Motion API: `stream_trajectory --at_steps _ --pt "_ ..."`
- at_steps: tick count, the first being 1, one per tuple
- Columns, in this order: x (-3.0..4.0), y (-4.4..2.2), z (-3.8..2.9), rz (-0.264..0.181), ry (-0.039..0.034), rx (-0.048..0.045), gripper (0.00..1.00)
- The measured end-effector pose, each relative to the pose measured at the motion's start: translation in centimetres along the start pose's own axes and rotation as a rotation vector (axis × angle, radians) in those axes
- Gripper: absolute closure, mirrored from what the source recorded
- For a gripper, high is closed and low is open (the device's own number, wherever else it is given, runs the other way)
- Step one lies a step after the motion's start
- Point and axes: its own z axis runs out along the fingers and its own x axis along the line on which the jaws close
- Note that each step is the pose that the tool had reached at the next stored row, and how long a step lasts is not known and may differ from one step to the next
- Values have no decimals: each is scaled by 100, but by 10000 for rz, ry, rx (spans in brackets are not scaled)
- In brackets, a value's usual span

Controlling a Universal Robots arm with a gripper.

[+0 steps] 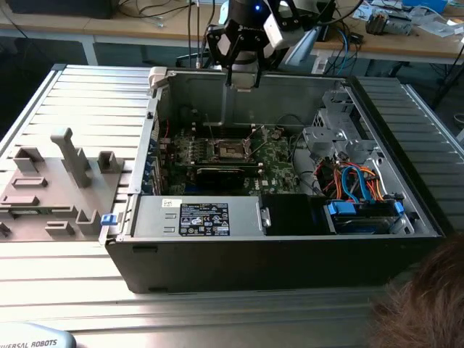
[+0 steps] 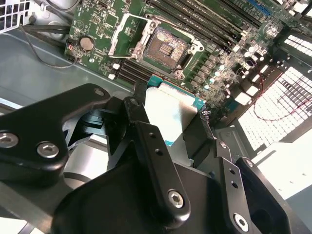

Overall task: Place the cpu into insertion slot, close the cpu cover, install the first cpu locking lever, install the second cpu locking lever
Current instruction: 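Place the cpu into insertion slot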

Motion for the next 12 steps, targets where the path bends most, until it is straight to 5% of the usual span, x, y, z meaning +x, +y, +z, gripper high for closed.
stream_trajectory --at_steps 12 --pt "3 -3 35 -1 0 -1 45"
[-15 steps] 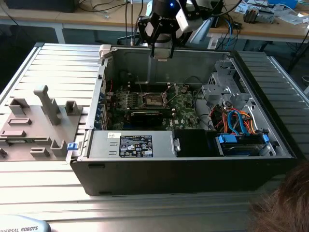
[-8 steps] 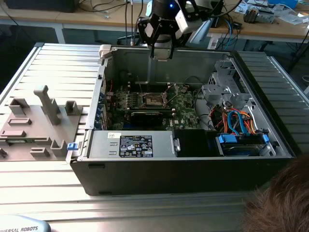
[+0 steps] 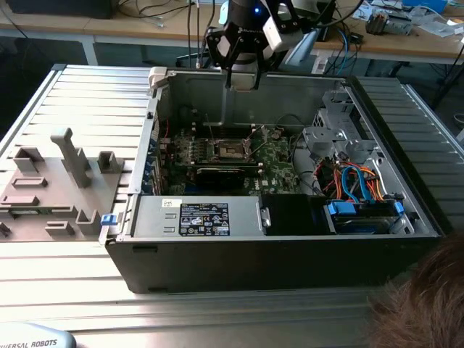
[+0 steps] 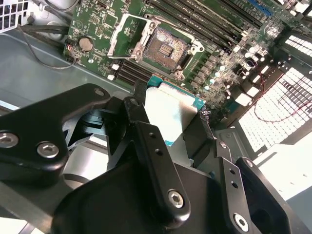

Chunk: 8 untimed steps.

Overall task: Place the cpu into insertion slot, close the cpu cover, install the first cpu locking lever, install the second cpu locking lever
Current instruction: 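Place the cpu into insertion slot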

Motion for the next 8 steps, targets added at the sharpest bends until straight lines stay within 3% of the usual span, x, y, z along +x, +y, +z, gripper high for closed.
stream_trajectory --at_steps 8 --pt "0 -2 20 0 0 1 45"
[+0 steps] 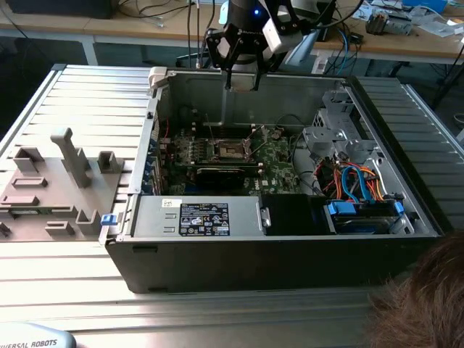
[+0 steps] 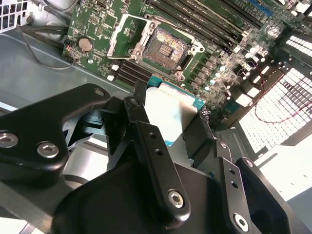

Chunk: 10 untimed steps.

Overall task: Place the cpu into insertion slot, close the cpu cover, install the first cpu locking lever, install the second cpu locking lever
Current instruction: 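Place the cpu into insertion slot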

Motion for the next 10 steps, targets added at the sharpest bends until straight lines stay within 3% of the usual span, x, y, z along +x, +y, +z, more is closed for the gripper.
stream_trajectory --at_steps 10 --pt "0 -1 16 0 0 0 45"
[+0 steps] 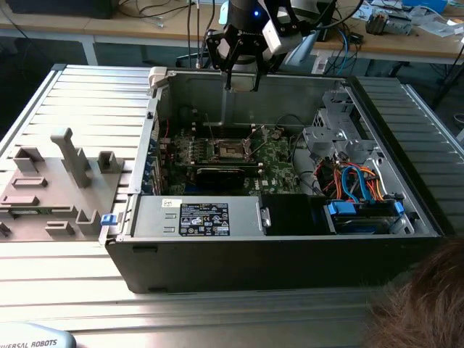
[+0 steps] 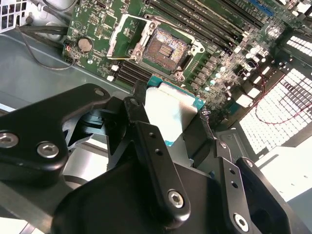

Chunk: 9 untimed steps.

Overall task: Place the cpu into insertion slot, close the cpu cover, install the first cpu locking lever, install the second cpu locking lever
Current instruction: 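Place the cpu into insertion slot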

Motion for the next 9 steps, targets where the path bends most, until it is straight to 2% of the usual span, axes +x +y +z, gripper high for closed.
stream_trajectory --at_steps 9 --pt "-1 -2 20 -1 -1 2 45"
